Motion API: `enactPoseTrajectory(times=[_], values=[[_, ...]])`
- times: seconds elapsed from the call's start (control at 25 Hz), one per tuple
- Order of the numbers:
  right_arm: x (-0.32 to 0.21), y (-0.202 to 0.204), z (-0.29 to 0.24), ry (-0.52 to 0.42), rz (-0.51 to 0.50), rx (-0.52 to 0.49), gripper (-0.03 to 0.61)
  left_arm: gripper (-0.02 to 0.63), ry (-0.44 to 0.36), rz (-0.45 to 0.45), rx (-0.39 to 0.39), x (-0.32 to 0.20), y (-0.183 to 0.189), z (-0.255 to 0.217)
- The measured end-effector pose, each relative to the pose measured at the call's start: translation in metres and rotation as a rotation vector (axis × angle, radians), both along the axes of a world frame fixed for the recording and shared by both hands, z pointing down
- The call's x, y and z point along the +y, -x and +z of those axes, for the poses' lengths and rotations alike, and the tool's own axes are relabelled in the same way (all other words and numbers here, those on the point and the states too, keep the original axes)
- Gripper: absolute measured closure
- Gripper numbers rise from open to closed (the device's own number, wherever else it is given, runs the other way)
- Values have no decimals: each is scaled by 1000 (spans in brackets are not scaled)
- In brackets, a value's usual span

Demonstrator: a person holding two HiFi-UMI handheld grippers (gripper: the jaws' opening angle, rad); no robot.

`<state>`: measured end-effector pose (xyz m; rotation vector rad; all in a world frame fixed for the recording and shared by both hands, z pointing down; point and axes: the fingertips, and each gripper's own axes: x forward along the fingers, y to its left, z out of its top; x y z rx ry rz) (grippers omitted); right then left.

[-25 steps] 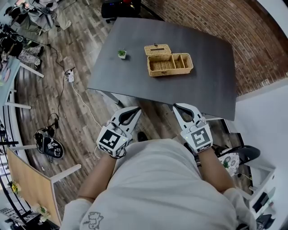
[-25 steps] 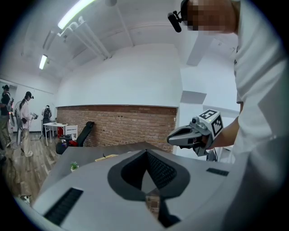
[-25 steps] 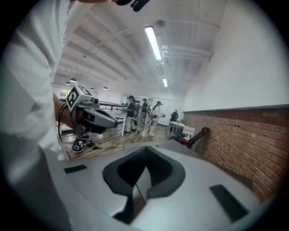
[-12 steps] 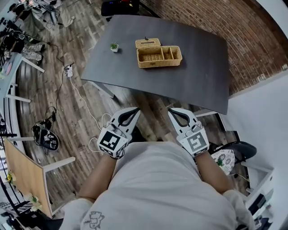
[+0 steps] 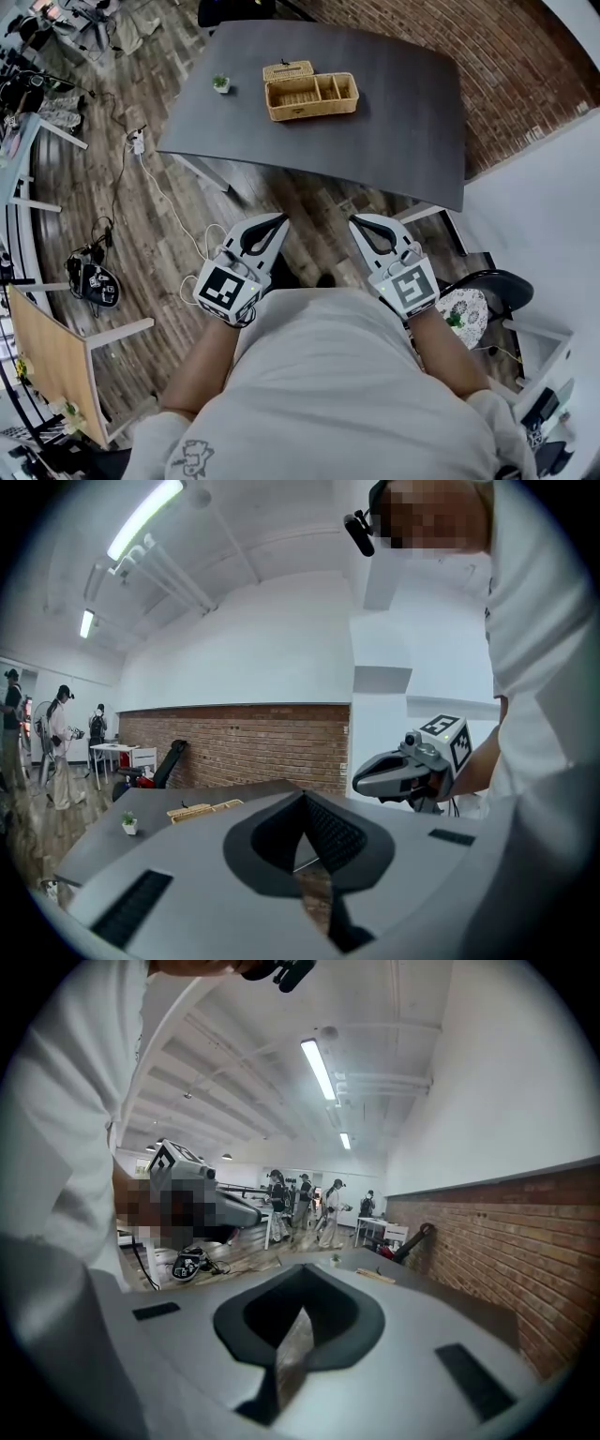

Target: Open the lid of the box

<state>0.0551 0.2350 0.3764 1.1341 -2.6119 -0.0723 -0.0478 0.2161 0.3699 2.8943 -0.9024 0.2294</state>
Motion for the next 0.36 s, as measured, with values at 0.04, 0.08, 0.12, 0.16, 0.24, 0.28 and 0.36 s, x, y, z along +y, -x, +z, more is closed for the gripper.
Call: enactPoseTrajectory(times=[0.04, 0.08, 0.12, 0.16, 0.24, 0.28, 0.36], values=[[3, -1, 0, -1, -2, -3, 574, 603, -3, 0, 0, 3, -1, -1], [6, -1, 0, -1, -5, -5, 574, 603, -5, 0, -1, 4, -2, -2], [8, -2, 0, -2, -8, -5, 574, 603, -7, -2, -2, 6, -2, -3], [10, -2, 0, -3, -11, -3, 574, 603, -9, -4, -3, 7, -2, -3], [14, -2, 1, -1, -16, 1, 574, 603, -10, -8, -2, 11, -2, -4], [16, -2, 1, 1, -18, 2, 574, 603, -11, -10, -1, 13, -2, -5], [19, -2, 1, 2, -20, 1, 574, 603, -14, -14, 2, 16, -2, -7]])
